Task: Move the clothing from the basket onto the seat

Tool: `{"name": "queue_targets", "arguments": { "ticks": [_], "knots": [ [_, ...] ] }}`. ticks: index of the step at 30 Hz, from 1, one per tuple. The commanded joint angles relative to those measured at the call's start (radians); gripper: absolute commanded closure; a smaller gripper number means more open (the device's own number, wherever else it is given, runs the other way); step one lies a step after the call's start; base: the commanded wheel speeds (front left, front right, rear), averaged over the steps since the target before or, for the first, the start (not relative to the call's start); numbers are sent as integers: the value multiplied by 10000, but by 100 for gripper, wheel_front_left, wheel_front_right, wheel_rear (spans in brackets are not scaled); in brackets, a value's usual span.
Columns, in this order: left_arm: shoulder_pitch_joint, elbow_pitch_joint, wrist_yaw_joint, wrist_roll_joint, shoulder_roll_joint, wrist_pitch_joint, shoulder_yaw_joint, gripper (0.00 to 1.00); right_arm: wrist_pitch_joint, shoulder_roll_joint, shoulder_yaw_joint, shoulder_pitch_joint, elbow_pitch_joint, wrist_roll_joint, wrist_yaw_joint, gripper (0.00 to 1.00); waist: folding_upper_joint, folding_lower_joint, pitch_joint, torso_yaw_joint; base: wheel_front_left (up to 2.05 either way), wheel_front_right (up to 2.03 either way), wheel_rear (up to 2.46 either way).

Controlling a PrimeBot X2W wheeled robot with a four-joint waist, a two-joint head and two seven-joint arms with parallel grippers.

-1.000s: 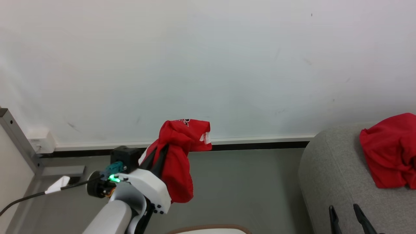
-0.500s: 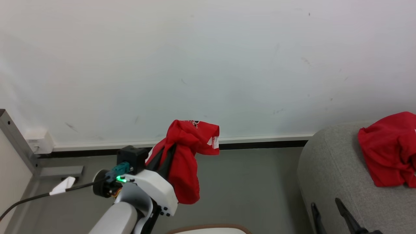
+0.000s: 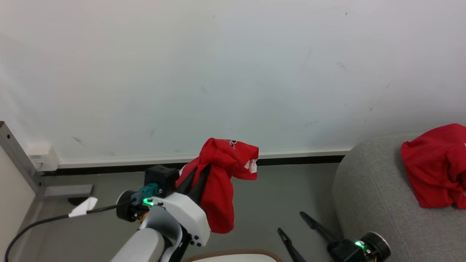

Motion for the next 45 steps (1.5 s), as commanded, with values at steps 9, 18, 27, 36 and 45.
{"name": "queue_targets", "arguments": {
  "ticks": [9, 18, 27, 36, 45],
  "knots": [
    [-323, 51, -46, 66, -173, 44, -209, 100, -30, 229, 2435, -1449, 804, 776, -26, 0, 0, 0, 101, 142, 0, 0, 0],
    [-603, 122, -53, 20, -503, 62, -445, 100, -37, 818, 2579, -2005, 1203, 532, -26, 0, 0, 0, 294, 320, 0, 0, 0],
    [-761, 144, -91, -193, -850, 104, -618, 100, -37, 878, 2282, -1888, 799, 765, -26, 0, 0, 0, 415, 474, 0, 0, 0],
    [-749, 167, -109, -332, -918, 112, -708, 100, -38, 876, 1713, -1811, 979, 1124, -24, 100, 0, 0, 444, 517, 0, 0, 0],
    [-580, 263, -21, -389, -698, -20, -643, 100, -39, 870, 1282, -1914, 1060, 1484, -24, 100, 0, 0, 474, 384, 0, 0, 0]
  ]
}}
